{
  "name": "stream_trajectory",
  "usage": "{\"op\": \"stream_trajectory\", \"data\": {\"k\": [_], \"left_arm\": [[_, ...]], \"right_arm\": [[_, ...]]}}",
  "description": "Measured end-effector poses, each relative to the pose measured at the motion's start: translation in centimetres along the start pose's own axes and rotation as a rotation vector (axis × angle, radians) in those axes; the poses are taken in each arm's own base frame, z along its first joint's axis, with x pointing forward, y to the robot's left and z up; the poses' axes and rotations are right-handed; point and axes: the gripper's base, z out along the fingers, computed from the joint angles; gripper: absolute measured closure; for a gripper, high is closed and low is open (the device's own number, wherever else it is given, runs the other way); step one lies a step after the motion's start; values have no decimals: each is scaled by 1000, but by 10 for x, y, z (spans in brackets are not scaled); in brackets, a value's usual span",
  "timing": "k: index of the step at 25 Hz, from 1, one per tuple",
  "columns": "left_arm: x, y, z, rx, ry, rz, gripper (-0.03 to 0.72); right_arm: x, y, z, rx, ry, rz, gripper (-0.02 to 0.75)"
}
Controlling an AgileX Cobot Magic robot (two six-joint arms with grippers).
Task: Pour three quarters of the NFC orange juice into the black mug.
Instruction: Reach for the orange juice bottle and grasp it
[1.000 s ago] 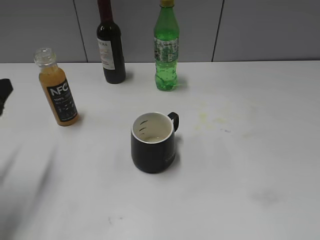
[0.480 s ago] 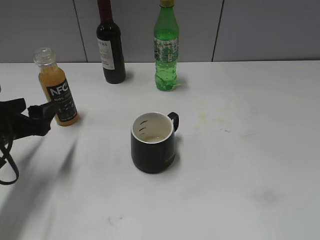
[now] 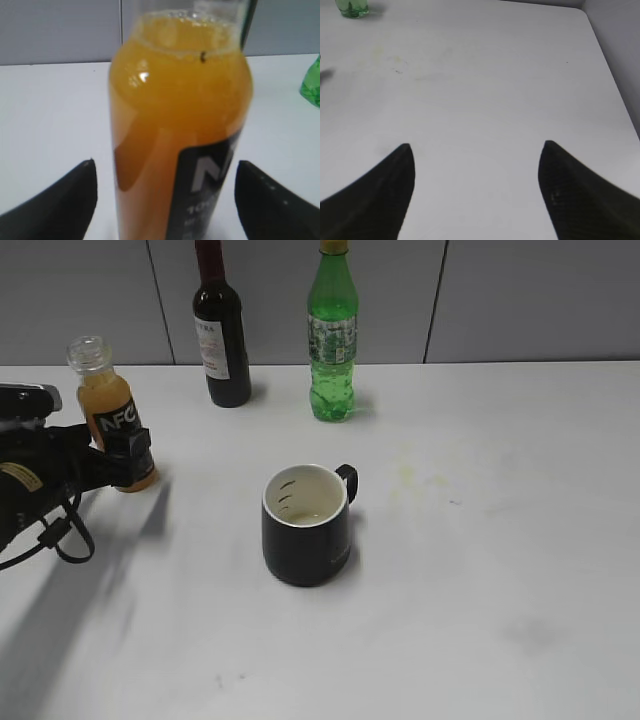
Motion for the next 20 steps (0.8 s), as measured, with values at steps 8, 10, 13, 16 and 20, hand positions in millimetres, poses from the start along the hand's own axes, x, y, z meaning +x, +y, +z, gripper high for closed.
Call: {"op": "stream_trajectory", "data": {"k": [8,10,13,16,20], "left_arm": [[5,0,36,-2,-22,0,22],[7,-1,42,-2,-23,-1,22],[11,-1,49,-3,-38,-1,32],[16,-1,55,-3,-41,-1,50],[17,-2,59,4,-53,4,141]], "right_arm": [[0,0,0,0,0,0,153],[0,0,0,0,0,0,153],[0,0,0,0,0,0,153],[0,0,0,0,0,0,153],[0,0,0,-1,0,1,153]]}}
